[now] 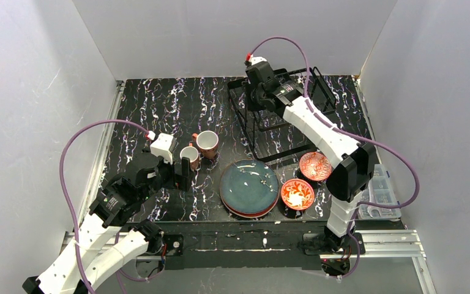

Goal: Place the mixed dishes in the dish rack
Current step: Move the dish rack to the center of the board.

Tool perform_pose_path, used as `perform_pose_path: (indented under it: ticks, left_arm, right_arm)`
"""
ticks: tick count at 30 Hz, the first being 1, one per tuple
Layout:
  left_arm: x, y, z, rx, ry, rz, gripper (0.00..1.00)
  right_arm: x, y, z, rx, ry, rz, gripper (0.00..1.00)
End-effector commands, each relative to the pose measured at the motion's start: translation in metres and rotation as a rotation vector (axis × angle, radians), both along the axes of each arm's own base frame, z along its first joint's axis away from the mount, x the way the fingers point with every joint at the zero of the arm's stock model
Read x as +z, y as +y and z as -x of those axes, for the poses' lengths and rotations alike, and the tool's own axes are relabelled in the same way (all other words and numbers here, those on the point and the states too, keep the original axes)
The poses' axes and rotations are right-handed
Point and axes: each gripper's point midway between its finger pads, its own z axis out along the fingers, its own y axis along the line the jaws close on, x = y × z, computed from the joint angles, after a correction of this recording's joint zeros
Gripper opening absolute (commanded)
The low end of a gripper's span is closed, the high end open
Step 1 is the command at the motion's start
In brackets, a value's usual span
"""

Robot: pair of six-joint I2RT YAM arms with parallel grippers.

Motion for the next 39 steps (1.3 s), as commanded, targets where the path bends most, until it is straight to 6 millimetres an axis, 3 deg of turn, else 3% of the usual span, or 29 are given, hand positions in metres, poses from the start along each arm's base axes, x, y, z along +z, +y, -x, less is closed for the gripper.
perform_pose_path:
  ticks: [1,15,26,39]
  left_arm:
    - [-0.001,0.000,0.003,-0.014,0.001,-0.004,0.99]
    - [0.001,0.000,0.004,-0.016,-0.007,0.004,0.99]
    - [0.003,0.001,0.005,-0.015,-0.016,0.010,0.99]
    - [0.003,0.002,0.005,-0.011,-0.019,0.009,0.99]
  right_arm:
    - [0.056,0.040,-0.038,-0.079,-0.227,-0.178,0.01]
    - [0.057,0.082,-0.043,-0.135,-0.251,-0.258,0.01]
    - [0.057,0.112,-0.033,-0.184,-0.267,-0.333,0.01]
    - [0.050,0.127,-0.025,-0.222,-0.295,-0.326,0.01]
